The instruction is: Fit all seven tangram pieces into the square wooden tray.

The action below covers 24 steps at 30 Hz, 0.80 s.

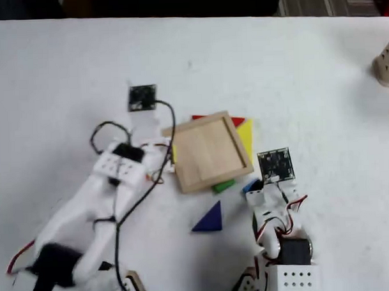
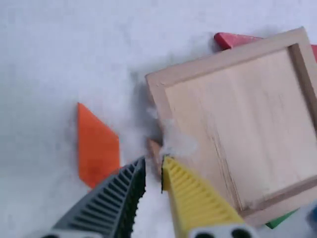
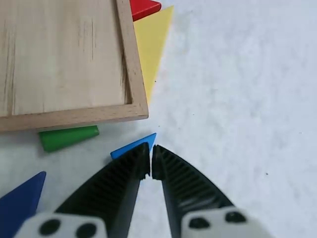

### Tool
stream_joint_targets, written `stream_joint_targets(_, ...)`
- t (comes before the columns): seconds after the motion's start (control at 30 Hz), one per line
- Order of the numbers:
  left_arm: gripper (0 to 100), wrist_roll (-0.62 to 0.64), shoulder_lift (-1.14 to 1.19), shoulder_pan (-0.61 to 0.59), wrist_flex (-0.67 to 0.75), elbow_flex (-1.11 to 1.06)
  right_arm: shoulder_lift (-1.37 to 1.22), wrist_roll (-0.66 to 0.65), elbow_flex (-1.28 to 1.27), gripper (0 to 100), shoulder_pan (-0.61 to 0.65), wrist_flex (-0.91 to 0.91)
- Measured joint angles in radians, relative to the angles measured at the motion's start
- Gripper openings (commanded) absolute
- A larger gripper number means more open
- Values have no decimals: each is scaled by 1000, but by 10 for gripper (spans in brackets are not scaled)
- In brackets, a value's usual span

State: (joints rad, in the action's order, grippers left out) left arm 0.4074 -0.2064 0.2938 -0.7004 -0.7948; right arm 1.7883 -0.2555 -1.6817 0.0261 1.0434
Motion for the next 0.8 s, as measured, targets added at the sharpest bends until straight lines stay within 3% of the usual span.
stream_joint_targets(0.3, 90, 2, 203, 29, 20, 115, 0, 0, 0, 18, -8, 0)
stream_joint_targets(0.53, 247, 11, 207, 72, 20, 123, 0, 0, 0, 18, -8, 0)
stream_joint_targets(0.8, 256, 74, 172, 101, 20, 121, 0, 0, 0, 18, -8, 0)
